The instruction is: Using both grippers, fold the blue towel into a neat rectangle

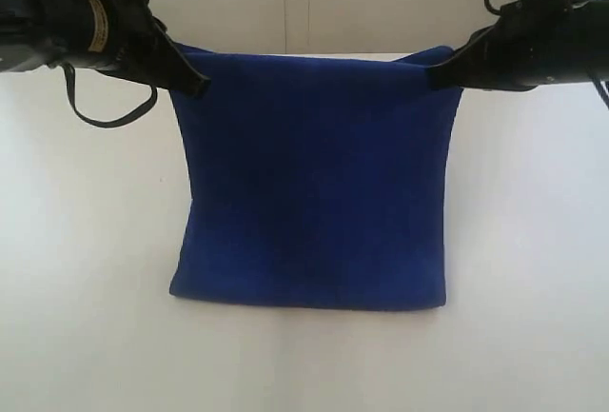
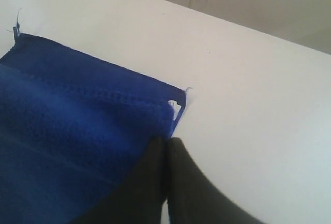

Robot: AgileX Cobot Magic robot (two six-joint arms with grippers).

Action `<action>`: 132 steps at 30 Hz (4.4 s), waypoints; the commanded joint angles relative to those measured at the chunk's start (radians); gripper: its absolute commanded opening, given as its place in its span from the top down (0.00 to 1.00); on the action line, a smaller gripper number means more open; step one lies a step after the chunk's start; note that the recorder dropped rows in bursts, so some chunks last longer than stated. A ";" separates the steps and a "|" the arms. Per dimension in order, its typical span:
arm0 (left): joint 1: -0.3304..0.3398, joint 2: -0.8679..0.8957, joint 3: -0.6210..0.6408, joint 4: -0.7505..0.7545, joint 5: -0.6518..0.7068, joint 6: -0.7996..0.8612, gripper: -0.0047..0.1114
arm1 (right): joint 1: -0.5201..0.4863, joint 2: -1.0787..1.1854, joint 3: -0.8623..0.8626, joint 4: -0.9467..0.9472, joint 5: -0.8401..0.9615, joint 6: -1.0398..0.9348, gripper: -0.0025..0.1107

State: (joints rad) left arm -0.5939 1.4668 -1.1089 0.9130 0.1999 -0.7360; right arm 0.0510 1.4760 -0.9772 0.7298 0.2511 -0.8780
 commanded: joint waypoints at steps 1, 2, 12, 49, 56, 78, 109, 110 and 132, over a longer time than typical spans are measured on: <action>0.004 0.015 -0.011 0.035 0.012 -0.001 0.96 | -0.001 0.032 -0.024 -0.001 -0.027 -0.012 0.98; 0.004 0.016 -0.016 0.041 0.012 -0.001 0.96 | -0.001 0.035 -0.029 -0.001 -0.028 -0.012 0.98; 0.056 0.035 -0.078 0.059 0.027 0.005 0.96 | -0.001 0.075 -0.069 -0.001 -0.049 -0.018 0.98; 0.115 0.156 -0.161 0.071 -0.003 0.034 0.96 | -0.001 0.201 -0.151 -0.005 -0.156 -0.020 0.98; 0.115 0.156 -0.185 0.074 -0.001 0.034 0.96 | -0.001 0.209 -0.153 -0.005 -0.162 -0.020 0.98; 0.154 0.233 -0.208 0.097 -0.054 0.030 0.96 | -0.001 0.270 -0.191 -0.005 -0.196 -0.020 0.98; 0.199 0.409 -0.261 0.159 -0.156 0.033 0.96 | 0.020 0.454 -0.256 -0.007 -0.323 -0.020 0.98; 0.201 0.418 -0.263 0.159 -0.158 0.033 0.96 | 0.022 0.459 -0.260 -0.007 -0.326 -0.020 0.98; 0.257 0.517 -0.335 0.168 -0.232 0.085 0.96 | 0.057 0.609 -0.342 -0.009 -0.429 -0.016 0.98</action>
State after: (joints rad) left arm -0.3557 1.9887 -1.4396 1.0653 -0.0720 -0.6511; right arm 0.1141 2.0673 -1.3006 0.7202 -0.1412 -0.8837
